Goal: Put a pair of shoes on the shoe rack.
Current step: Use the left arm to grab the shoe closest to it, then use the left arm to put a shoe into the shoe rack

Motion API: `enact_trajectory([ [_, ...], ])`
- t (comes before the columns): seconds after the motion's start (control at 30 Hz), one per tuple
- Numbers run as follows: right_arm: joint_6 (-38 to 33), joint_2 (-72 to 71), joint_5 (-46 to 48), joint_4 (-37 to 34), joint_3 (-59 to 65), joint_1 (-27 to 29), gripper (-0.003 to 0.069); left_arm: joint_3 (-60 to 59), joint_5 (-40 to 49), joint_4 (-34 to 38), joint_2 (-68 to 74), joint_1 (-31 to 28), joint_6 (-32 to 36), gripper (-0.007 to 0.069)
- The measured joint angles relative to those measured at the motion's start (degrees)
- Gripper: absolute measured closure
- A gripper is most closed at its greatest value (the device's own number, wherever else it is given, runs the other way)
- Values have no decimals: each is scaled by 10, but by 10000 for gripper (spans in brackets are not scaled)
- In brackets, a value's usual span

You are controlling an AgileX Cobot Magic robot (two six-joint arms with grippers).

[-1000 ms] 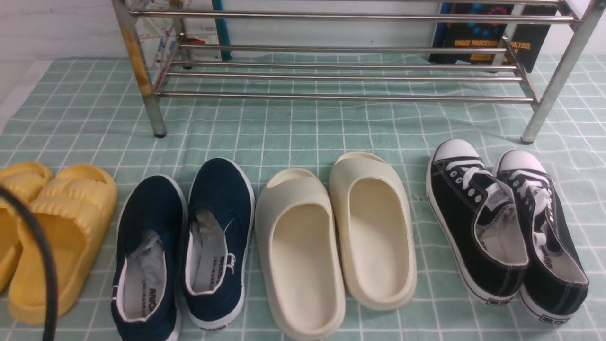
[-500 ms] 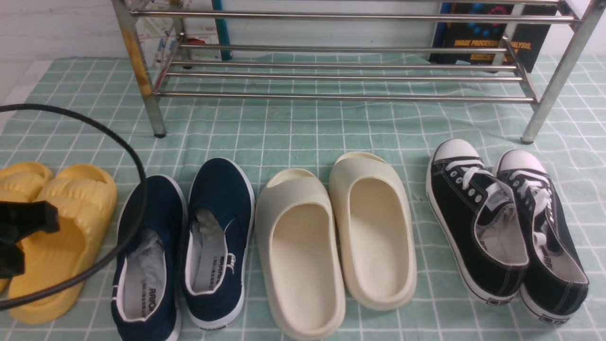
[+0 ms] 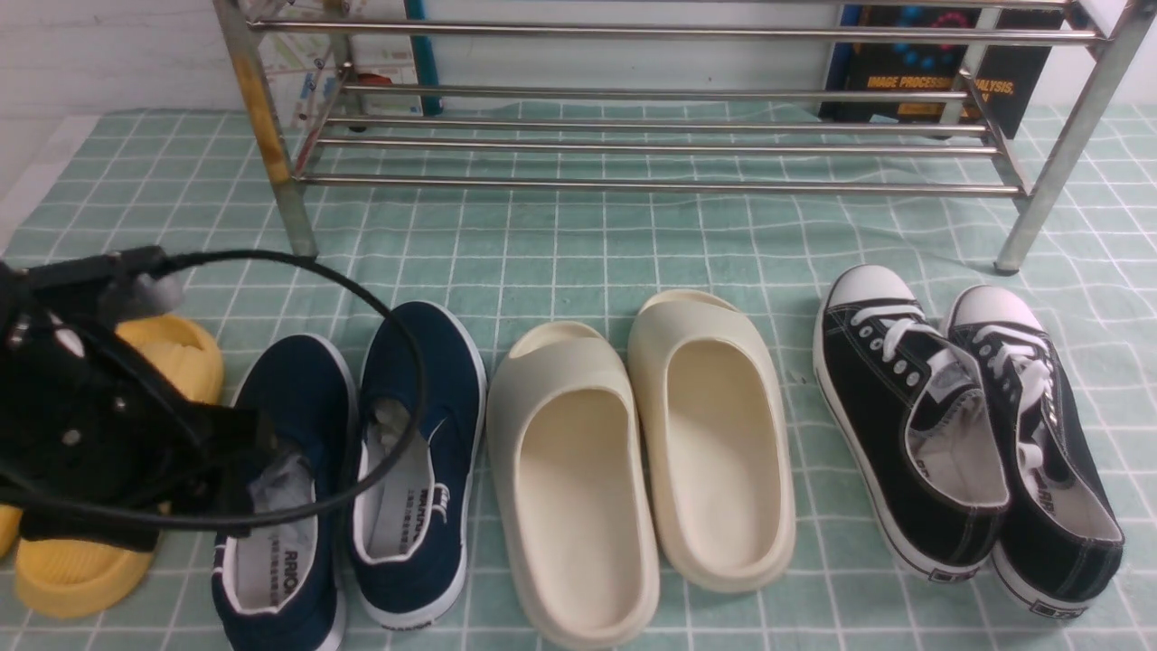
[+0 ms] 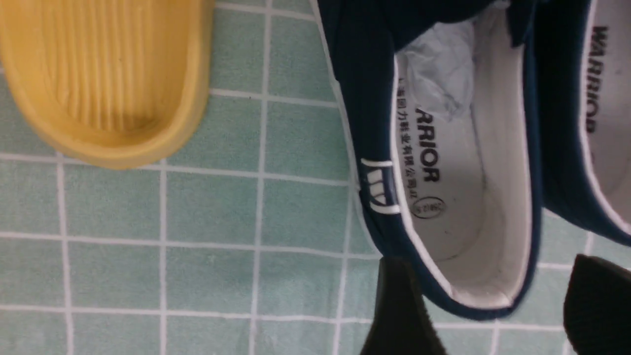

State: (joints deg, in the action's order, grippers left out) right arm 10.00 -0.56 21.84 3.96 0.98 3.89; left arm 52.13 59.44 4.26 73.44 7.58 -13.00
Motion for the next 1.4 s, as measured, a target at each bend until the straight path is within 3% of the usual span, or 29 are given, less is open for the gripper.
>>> enact_trajectory([
  [0.13, 0, 0, 0, 0, 0, 0, 415, 0, -35, -90, 57, 15, -113, 171],
  [0.23, 0, 0, 0, 0, 0, 0, 415, 1, -56, -110, 94, 15, -155, 187],
  [0.5, 0, 0, 0, 0, 0, 0, 415, 1, -86, -16, 179, 17, -93, 276],
  [0.7, 0, 0, 0, 0, 0, 0, 415, 5, -83, -20, 192, 17, -86, 400],
  [0.9, 0, 0, 0, 0, 0, 0, 415, 7, -75, -53, 192, 17, -92, 587],
  [1.1, 0, 0, 0, 0, 0, 0, 415, 32, -43, -78, 164, 18, -92, 600],
  [1.4, 0, 0, 0, 0, 0, 0, 415, 204, 6, -56, 79, 18, -38, 600],
])
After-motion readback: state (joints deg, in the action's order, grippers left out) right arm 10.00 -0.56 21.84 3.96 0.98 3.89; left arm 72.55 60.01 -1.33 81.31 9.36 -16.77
